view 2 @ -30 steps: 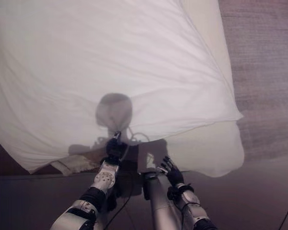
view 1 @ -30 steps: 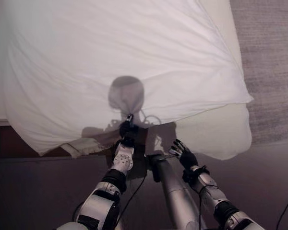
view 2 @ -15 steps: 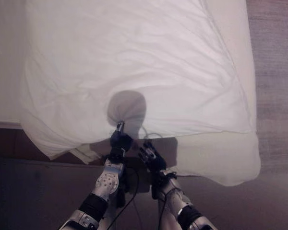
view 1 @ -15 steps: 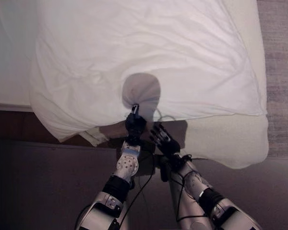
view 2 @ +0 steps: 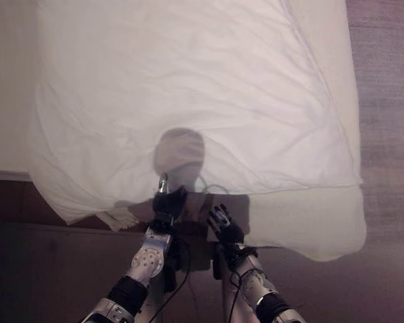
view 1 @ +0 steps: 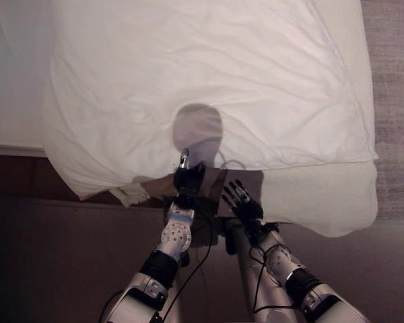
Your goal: Make the bed
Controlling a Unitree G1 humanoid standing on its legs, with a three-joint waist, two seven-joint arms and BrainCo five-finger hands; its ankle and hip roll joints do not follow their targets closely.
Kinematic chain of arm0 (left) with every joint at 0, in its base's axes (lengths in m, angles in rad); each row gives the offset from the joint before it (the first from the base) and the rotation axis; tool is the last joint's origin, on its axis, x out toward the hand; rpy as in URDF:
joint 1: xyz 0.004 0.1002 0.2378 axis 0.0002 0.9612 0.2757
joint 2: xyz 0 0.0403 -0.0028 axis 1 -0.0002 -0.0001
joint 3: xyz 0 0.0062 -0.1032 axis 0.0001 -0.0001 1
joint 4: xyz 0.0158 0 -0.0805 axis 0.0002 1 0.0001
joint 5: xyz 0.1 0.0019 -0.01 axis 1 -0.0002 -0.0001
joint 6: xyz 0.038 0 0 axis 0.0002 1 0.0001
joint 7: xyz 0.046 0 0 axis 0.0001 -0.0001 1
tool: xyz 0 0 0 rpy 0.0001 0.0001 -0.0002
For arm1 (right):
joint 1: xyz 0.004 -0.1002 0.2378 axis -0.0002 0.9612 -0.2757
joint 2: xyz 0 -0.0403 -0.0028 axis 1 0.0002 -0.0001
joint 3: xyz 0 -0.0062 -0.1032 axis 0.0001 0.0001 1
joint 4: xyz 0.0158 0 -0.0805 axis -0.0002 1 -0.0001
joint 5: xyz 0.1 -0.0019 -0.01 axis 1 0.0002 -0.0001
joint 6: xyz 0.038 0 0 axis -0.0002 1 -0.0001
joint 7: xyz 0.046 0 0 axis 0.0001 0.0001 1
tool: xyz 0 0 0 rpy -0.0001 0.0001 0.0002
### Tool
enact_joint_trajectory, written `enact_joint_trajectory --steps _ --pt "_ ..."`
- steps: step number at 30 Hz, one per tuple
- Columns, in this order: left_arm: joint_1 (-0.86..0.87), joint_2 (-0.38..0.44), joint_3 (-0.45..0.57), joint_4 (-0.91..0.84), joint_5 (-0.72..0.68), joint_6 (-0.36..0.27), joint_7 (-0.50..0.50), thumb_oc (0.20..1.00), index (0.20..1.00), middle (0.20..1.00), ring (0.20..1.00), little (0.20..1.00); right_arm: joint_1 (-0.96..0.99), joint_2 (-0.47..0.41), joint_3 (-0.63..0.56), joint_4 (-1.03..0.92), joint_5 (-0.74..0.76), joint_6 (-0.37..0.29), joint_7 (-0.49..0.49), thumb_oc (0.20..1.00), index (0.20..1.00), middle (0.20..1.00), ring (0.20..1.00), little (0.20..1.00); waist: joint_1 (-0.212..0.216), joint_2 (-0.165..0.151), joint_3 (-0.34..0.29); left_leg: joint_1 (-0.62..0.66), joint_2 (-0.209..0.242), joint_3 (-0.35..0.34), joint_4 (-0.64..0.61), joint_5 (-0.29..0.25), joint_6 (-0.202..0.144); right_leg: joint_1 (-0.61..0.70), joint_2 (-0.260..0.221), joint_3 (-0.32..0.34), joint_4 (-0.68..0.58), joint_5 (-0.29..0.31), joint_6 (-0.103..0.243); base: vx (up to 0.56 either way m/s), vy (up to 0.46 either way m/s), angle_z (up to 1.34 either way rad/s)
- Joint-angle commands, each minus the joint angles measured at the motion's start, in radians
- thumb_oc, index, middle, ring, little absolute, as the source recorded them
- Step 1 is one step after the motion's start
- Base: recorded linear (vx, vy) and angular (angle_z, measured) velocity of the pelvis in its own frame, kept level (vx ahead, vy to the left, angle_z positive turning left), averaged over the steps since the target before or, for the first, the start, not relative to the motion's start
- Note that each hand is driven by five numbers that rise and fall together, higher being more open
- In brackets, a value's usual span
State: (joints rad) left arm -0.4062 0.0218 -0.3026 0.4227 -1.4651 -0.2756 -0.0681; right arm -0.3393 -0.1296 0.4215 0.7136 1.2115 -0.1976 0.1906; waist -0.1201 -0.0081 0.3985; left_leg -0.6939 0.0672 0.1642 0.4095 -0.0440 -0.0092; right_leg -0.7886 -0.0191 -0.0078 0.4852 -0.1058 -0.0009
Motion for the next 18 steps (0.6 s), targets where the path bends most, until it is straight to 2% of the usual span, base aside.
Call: enact_joint_trajectory --steps 1,14,18 --pt "-0.005 0.015 -0.047 -0.062 0.075 -0.001 -0.011 1.0 1.0 1.0 1.0 1.0 0.042 0.0 -0.014 -0.059 0.022 -0.026 0.001 1.0 1.0 1.0 1.0 1.0 -0.004 0.033 -0.027 -0.038 0.014 -0.02 0.025 0.003 -0.042 0.038 -0.008 0.027 -0.067 0.077 0.101 0.0 0.0 0.0" --pt "0.073 0.066 -0.037 -0.11 0.1 0.037 -0.028 1.0 1.0 1.0 1.0 1.0 0.091 -0.029 -0.052 -0.052 -0.016 -0.022 -0.009 1.0 1.0 1.0 1.0 1.0 -0.003 0.043 -0.024 -0.049 0.017 -0.022 0.022 0.01 -0.046 0.033 -0.011 0.017 -0.071 0.077 0.099 0.0 0.0 0.0" --pt "0.089 0.083 -0.025 -0.042 0.113 0.039 0.051 1.0 1.0 1.0 1.0 1.0 0.106 -0.046 -0.055 -0.049 -0.026 -0.007 -0.014 1.0 1.0 1.0 1.0 1.0 -0.006 0.045 -0.022 -0.053 0.021 -0.018 0.029 0.01 -0.046 0.025 -0.013 0.019 -0.064 0.078 0.1 0.0 0.0 0.0"
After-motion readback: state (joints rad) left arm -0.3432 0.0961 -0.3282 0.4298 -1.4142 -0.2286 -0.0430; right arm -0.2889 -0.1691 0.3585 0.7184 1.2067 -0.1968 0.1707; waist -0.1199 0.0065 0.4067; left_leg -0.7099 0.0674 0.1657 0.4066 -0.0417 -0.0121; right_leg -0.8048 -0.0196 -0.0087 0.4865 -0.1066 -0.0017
